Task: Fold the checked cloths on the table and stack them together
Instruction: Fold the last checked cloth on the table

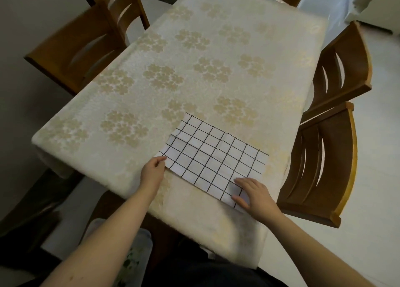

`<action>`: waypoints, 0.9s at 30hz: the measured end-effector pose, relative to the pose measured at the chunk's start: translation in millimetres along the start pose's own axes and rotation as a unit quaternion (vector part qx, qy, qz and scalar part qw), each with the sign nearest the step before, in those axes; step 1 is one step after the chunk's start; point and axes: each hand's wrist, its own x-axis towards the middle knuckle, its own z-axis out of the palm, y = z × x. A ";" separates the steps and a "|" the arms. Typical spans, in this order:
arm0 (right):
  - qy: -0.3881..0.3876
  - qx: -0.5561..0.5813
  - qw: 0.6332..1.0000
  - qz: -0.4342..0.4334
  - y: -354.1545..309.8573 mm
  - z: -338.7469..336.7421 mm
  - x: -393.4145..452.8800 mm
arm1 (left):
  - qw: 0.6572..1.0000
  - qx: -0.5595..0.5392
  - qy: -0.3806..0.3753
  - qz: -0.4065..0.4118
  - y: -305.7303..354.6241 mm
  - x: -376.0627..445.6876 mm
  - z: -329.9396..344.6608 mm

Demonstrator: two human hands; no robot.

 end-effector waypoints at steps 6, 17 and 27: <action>-0.033 -0.040 0.998 -0.022 -37.5 2.2 53.7 | 1.000 0.025 0.000 0.000 2.4 -3.4 -1.1; -0.100 -0.074 0.992 -0.026 -45.1 21.0 78.0 | 0.978 0.089 -0.002 0.191 29.2 -48.6 2.9; 0.047 0.178 0.978 0.102 -21.7 -4.9 65.4 | 0.839 0.188 -0.131 0.493 35.3 -100.4 35.2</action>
